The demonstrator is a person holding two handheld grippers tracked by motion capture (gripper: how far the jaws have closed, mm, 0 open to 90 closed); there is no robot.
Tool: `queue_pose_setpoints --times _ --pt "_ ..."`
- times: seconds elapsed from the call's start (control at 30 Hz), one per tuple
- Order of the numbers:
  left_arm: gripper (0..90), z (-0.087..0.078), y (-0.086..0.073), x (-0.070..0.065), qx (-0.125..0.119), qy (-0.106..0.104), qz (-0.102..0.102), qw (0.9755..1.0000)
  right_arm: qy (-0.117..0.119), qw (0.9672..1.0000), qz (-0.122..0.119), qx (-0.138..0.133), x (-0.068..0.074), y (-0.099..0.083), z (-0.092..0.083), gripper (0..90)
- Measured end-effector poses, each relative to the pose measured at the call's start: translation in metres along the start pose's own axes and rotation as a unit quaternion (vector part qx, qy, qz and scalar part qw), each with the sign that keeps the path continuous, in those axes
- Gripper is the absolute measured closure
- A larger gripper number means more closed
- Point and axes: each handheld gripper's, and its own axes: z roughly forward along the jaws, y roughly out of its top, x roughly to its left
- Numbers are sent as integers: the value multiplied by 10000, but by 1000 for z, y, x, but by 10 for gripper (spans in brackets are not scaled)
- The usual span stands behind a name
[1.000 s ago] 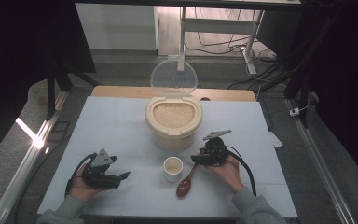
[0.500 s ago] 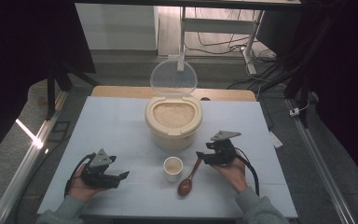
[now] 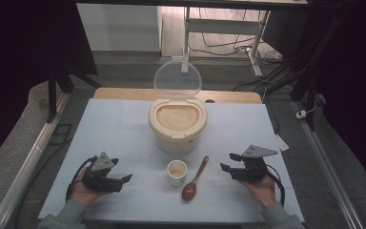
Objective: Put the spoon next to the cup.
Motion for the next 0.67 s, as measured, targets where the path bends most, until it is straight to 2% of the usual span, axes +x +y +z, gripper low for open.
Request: queue_pose_setpoints --times 0.33,0.67 --pt "217 -1 0 0 -28 24 4 10000 14 9998 127 -134 -10 -20 -23 411" --pt "217 -1 0 0 -48 30 9 10000 30 9999 3 -140 -11 -22 -26 414"
